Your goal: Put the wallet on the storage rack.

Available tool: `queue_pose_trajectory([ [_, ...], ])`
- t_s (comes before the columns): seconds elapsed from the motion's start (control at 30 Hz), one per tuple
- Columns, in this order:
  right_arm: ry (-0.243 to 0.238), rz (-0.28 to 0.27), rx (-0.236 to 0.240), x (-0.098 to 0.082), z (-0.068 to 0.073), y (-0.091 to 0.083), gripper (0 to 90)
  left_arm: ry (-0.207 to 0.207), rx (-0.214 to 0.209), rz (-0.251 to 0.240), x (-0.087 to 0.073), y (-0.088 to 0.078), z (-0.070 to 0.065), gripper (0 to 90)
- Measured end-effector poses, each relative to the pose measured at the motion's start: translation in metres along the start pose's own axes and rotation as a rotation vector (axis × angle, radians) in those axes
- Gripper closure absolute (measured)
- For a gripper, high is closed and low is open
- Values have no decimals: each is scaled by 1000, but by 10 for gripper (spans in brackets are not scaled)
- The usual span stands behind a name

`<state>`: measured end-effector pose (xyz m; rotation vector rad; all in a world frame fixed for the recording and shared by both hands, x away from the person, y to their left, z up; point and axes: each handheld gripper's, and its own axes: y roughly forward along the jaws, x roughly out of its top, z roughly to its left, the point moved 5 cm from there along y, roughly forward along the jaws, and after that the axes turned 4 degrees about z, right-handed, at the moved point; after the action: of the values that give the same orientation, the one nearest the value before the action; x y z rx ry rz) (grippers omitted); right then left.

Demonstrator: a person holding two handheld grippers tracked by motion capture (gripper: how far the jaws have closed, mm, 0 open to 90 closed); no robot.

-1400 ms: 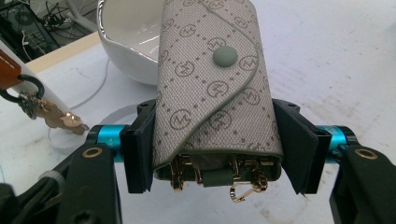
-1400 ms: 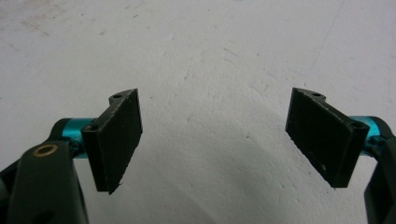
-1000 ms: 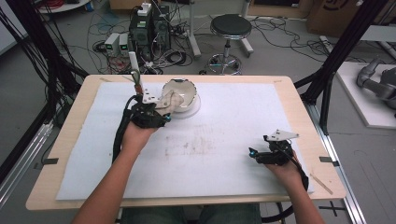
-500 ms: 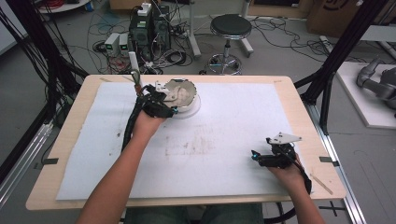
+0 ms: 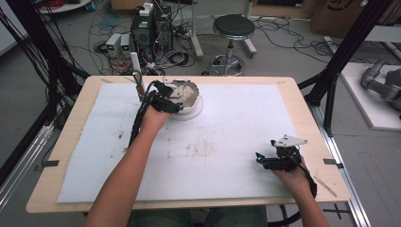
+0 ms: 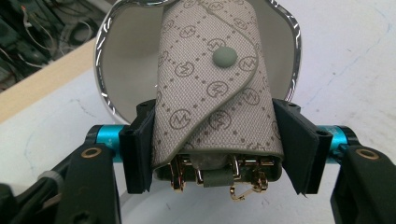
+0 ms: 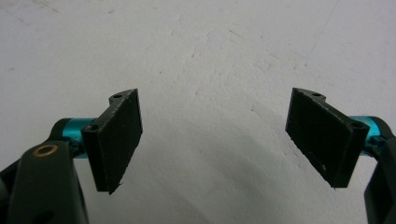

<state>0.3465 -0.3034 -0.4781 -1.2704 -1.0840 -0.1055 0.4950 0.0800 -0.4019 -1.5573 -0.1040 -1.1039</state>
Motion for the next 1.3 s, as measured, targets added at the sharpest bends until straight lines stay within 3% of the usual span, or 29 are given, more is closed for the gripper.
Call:
queue_pose_trajectory([
  [0.33,-9,-2,2,1,1,1,189,-5,27,27,9,13,1,358],
  [0.6,-8,0,4,0,1,1,189,-16,30,14,11,15,1,334],
  [0.77,-6,1,6,0,1,1,189,5,32,-16,13,12,-1,297],
  [1.0,-7,-1,6,1,2,1,189,-16,23,-68,13,-5,2,213],
  [1.2,-8,-17,14,5,3,3,189,-25,-13,-137,-2,-33,2,202],
  [1.27,1,-23,14,7,4,3,189,-29,-26,-141,-5,-37,2,188],
  [1.3,-5,-25,17,8,5,4,189,-30,-38,-168,-9,-47,2,185],
])
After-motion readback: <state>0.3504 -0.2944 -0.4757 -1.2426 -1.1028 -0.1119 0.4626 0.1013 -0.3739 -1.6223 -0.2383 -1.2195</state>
